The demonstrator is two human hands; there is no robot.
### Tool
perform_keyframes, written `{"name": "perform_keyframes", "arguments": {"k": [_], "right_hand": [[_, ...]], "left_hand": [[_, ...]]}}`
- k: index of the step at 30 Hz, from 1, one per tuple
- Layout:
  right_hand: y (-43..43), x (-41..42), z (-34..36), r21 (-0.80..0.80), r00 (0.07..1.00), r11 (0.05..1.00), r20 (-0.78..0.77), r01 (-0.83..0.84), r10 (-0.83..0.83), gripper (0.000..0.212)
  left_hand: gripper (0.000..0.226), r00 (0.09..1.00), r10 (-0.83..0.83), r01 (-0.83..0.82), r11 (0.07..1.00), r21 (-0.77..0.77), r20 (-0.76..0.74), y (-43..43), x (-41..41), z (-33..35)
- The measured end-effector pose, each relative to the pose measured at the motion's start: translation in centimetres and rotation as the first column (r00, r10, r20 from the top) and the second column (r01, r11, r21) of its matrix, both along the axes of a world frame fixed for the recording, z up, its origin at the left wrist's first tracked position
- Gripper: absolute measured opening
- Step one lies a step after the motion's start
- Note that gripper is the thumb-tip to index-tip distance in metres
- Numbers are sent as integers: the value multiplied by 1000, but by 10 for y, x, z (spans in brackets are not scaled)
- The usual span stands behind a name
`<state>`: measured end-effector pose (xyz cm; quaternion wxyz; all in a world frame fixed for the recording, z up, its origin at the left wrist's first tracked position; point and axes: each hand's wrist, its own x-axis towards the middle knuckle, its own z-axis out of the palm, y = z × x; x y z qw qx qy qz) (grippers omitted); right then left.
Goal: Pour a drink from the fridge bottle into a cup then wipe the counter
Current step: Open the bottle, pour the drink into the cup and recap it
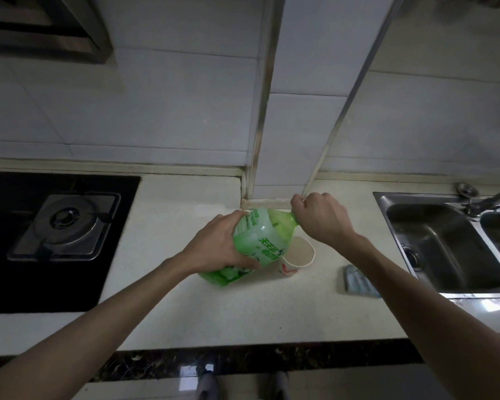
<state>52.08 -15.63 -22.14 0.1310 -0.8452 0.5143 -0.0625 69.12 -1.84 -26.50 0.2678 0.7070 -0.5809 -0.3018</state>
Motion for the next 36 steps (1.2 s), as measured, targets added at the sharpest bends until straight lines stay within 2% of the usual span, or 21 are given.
{"name": "perform_keyframes", "arguments": {"k": [3,5,7,9,12,15,18,21,24,26,28,30,32,36], "right_hand": [[5,-4,0,-86,999,995,10,-43,44,51],[10,-10,4,-246,989,960,30,-134,146,62],[12,-13,11,-352,963,905,34,-238,266,62],[11,-15,12,-393,938,875,77,-284,339,57],[10,-14,5,-371,928,902,203,-221,311,54],[9,-12,-7,-279,919,951,326,-131,222,55],[11,-12,-12,-180,916,982,382,-54,120,55],[8,-16,-10,-97,946,995,318,-32,61,54],[7,-23,0,-284,958,943,170,-175,229,58],[3,-29,8,-373,916,875,133,-307,378,57],[-1,-33,10,-402,870,838,169,-370,464,55],[-4,-35,7,-391,850,853,254,-346,461,54],[-5,-35,2,-364,853,883,317,-295,415,54],[-9,-33,-3,-285,882,928,335,-241,332,52]], "left_hand": [[92,998,-30,31,999,26,-48,-2,4,0],[85,977,-64,81,994,76,-202,-3,10,6],[76,935,-111,157,981,113,-338,-2,15,12],[72,912,-150,210,970,120,-380,-2,17,14],[79,946,-102,119,992,37,-307,-1,8,11],[89,997,26,-34,992,-119,-67,2,-6,0],[94,994,69,-52,980,-192,80,2,-13,-9],[94,1000,26,-24,993,-119,12,-4,-9,-7],[94,985,-26,22,999,-25,-170,-5,-5,-3],[95,963,-60,65,998,8,-262,-5,-3,1],[93,947,-101,113,993,22,-306,-5,-4,7],[91,942,-108,124,992,32,-318,-6,-7,11],[89,950,-67,80,996,29,-305,-7,-15,10],[85,964,57,-66,997,-27,-258,-7,-38,2]]}}
